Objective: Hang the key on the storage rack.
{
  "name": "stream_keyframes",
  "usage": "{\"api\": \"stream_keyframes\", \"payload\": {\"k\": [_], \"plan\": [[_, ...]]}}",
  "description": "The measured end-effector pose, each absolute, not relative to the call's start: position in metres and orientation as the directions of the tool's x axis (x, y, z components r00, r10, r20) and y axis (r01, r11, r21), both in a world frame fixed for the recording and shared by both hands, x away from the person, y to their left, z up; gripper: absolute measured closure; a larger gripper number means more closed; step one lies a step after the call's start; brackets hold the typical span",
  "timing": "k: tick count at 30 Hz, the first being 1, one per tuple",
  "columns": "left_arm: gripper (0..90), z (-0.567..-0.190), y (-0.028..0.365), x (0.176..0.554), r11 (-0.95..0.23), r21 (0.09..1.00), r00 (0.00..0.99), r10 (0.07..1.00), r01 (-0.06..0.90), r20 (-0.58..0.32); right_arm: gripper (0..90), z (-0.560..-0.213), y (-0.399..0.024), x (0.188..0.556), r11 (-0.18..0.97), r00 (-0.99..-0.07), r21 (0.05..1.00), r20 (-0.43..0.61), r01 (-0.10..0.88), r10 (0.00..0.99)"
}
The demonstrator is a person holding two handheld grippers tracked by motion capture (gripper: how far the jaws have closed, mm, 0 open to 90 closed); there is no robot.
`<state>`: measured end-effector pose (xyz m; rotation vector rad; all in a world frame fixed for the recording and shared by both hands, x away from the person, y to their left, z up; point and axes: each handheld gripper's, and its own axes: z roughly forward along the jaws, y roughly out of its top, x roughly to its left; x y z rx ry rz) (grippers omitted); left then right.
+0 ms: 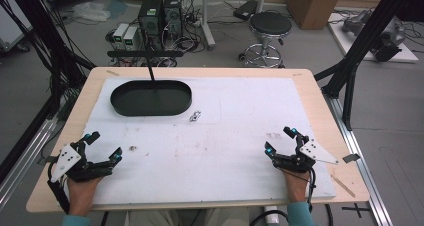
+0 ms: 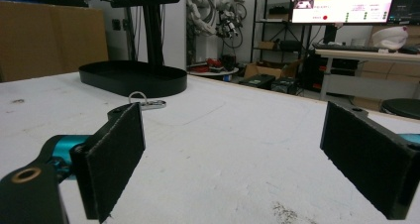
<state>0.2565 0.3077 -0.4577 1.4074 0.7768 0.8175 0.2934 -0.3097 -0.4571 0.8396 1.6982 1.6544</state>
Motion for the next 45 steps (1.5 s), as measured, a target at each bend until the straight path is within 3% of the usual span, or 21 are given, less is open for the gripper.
{"api": "stream_keyframes", "payload": {"k": [21, 26, 45], "plan": [[4.3, -0.456, 0.311, 0.262, 0.038, 0.999, 0.499, 0.866, 0.018, -0.042, 9.5, -0.457, -0.309, 0.293, 0.018, -0.607, 0.999, 0.003, 0.028, 0.795], [4.3, -0.441, 0.31, 0.269, 0.04, 0.999, 0.511, 0.858, 0.026, -0.048, 9.5, -0.457, -0.309, 0.293, 0.017, -0.607, 0.999, 0.004, 0.028, 0.795], [4.3, -0.369, 0.258, 0.325, -0.176, 0.981, 0.652, 0.754, 0.077, 0.084, 9.5, -0.457, -0.31, 0.293, 0.015, -0.605, 1.0, 0.0, 0.019, 0.796]]}}
